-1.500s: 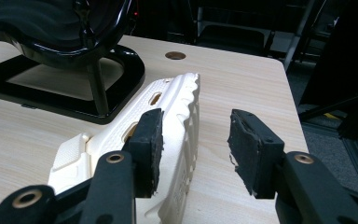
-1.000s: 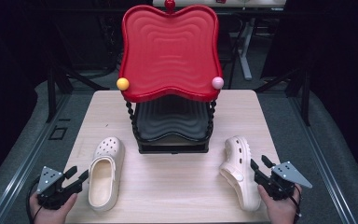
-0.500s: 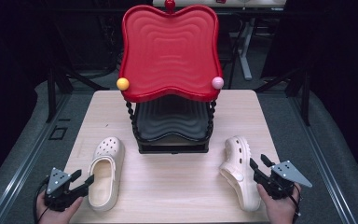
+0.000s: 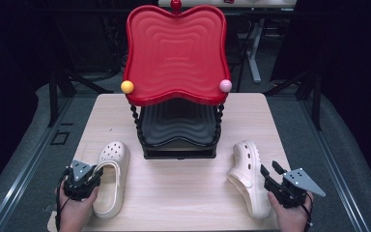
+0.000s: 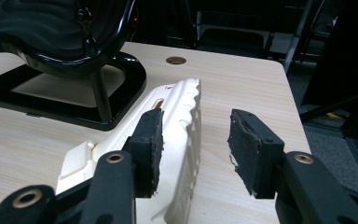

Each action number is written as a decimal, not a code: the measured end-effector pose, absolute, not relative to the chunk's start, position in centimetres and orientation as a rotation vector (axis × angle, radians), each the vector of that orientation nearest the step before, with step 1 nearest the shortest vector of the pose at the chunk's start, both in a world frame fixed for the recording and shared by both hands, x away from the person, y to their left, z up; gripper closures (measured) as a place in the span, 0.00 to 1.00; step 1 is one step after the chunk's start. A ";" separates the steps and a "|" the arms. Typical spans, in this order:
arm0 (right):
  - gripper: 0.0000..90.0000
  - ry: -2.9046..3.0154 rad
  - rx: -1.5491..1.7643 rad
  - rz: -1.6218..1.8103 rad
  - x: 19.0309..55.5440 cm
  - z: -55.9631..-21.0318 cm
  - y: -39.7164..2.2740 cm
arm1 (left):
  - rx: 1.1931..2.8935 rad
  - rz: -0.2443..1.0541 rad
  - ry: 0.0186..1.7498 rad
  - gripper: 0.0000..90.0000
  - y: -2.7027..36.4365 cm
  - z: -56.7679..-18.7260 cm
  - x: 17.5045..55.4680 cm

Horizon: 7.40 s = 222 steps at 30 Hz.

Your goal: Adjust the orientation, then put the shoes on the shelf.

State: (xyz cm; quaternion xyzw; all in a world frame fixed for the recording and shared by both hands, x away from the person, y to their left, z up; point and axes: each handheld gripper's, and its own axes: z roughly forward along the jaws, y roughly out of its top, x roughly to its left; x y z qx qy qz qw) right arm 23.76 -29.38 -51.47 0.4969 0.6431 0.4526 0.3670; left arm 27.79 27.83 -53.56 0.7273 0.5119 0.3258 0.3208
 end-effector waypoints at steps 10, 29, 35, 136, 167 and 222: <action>0.60 1.641 1.281 1.163 23.8 -51.4 -29.3 | 1.932 0.782 1.270 0.83 26.5 -53.5 26.6; 0.60 1.641 1.250 1.154 23.1 -50.7 -28.6 | 1.788 0.590 1.399 0.76 27.0 -54.2 24.7; 0.72 1.703 1.162 1.114 22.4 -49.8 -27.1 | 1.813 0.597 1.385 0.81 26.7 -54.0 24.8; 0.79 1.830 1.455 0.887 24.0 -53.1 -33.1 | 1.790 0.592 1.378 0.80 26.7 -54.2 25.4; 0.80 1.890 1.484 0.957 24.3 -53.1 -28.0 | 1.841 0.659 1.348 0.75 25.9 -54.5 26.0; 0.77 1.859 1.532 0.988 23.2 -53.7 -27.2 | 1.735 0.599 1.420 0.72 26.6 -54.2 24.7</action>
